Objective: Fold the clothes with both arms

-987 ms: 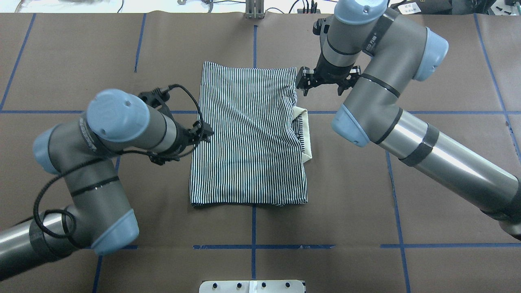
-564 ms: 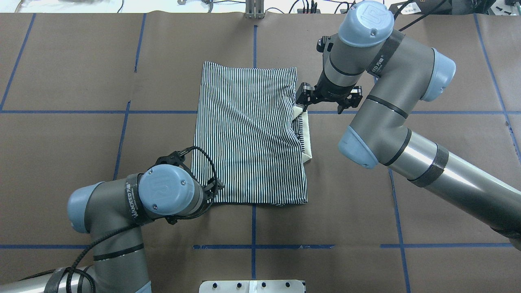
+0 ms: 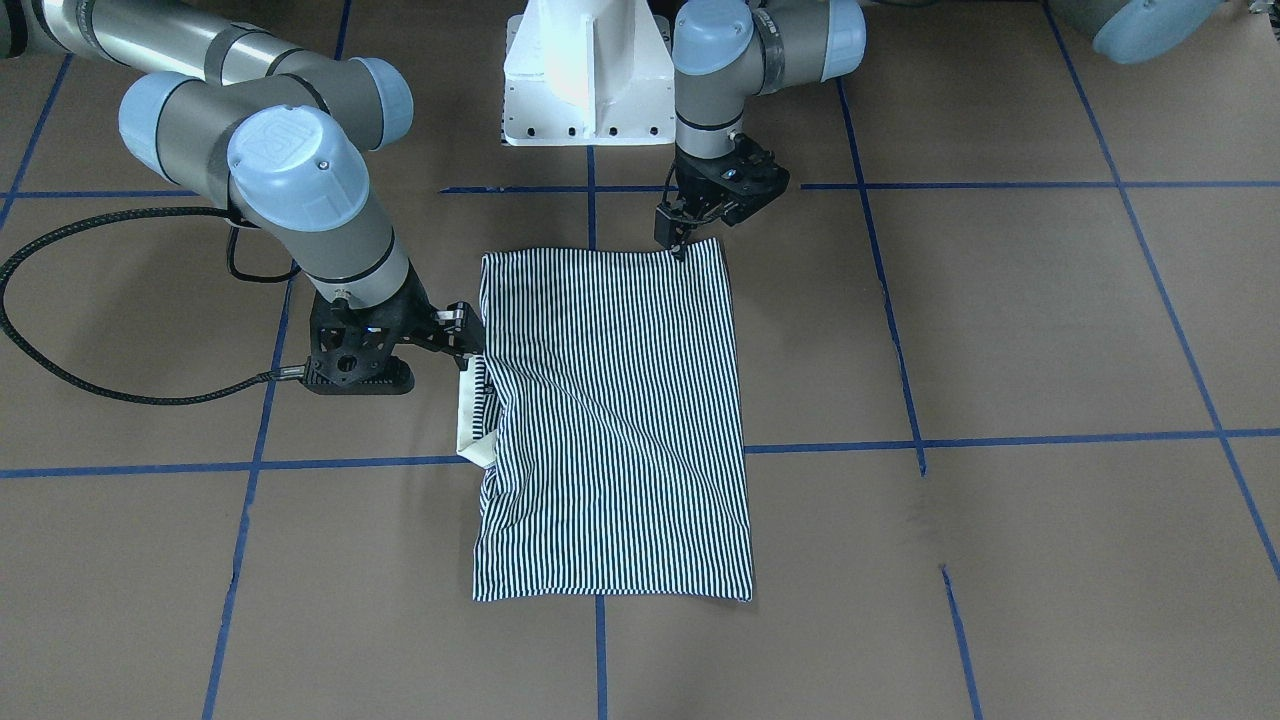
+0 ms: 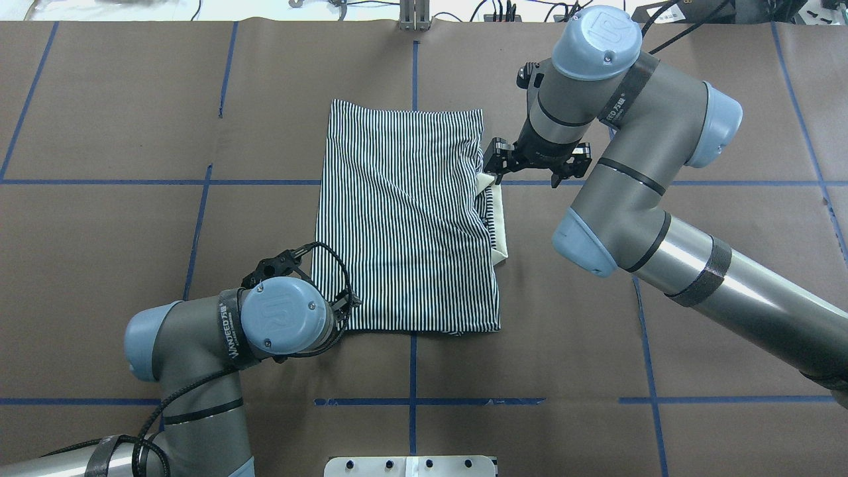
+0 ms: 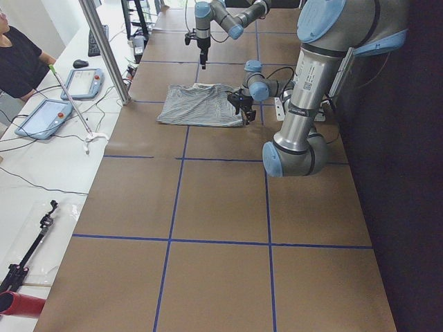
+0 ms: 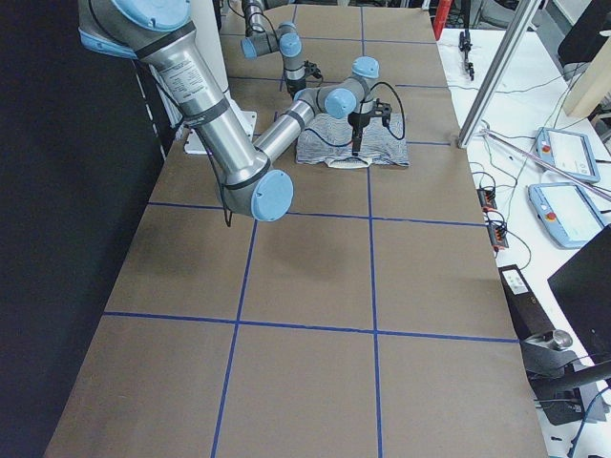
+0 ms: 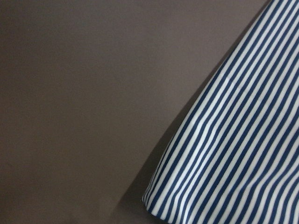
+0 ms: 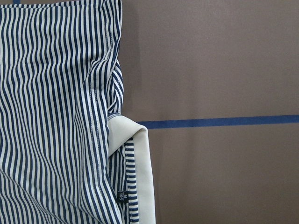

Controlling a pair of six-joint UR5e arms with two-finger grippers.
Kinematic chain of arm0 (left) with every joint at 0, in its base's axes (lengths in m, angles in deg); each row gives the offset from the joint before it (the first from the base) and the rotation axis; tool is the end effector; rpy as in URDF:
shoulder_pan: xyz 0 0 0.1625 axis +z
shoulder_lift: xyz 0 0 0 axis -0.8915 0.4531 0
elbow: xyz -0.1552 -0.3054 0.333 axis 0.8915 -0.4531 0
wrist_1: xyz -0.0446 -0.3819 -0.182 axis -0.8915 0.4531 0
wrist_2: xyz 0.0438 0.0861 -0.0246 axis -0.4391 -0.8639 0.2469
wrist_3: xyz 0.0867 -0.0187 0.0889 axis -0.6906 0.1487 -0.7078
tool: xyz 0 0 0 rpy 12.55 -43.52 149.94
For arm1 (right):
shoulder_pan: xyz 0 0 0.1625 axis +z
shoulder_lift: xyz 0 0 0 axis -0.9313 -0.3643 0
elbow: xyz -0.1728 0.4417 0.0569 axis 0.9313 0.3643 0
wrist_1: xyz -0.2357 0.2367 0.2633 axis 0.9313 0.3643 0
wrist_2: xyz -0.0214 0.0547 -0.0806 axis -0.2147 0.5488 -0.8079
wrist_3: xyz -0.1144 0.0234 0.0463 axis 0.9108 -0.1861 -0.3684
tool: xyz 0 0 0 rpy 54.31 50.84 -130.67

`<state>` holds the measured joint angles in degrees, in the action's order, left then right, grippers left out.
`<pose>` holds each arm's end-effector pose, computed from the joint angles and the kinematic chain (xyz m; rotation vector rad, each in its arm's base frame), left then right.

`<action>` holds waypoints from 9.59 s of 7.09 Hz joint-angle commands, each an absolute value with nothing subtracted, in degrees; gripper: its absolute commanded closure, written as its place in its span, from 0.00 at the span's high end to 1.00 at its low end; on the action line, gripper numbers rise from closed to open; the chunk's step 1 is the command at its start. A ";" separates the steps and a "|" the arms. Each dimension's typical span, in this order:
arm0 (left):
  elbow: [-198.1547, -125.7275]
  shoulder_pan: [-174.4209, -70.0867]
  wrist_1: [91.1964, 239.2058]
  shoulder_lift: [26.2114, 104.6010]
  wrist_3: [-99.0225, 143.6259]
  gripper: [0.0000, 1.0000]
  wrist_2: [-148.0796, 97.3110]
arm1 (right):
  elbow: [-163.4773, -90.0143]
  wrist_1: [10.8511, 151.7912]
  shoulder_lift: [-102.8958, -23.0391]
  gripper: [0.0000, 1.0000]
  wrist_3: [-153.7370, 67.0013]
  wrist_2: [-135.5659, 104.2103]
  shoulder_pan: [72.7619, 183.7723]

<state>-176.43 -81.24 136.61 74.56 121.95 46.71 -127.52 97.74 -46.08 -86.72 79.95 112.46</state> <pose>0.6043 -0.3304 0.3264 -0.1020 0.7419 -0.6855 -0.4835 -0.5653 0.3064 0.0016 -0.8021 0.0618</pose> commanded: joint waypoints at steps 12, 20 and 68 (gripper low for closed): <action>-172.31 -82.83 136.99 76.66 119.54 0.83 46.86 | -127.44 96.60 -46.69 1.00 -86.72 79.69 112.49; -173.79 -82.57 136.55 76.31 117.11 0.00 46.86 | -127.44 96.60 -46.77 1.00 -87.24 79.60 112.49; -185.87 -86.00 135.40 72.79 103.71 0.00 50.55 | -138.63 95.39 -48.72 0.00 -134.44 63.70 91.49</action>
<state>-187.89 -84.40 134.83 72.72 102.90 50.32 -140.86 96.92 -49.74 -135.87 64.46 90.93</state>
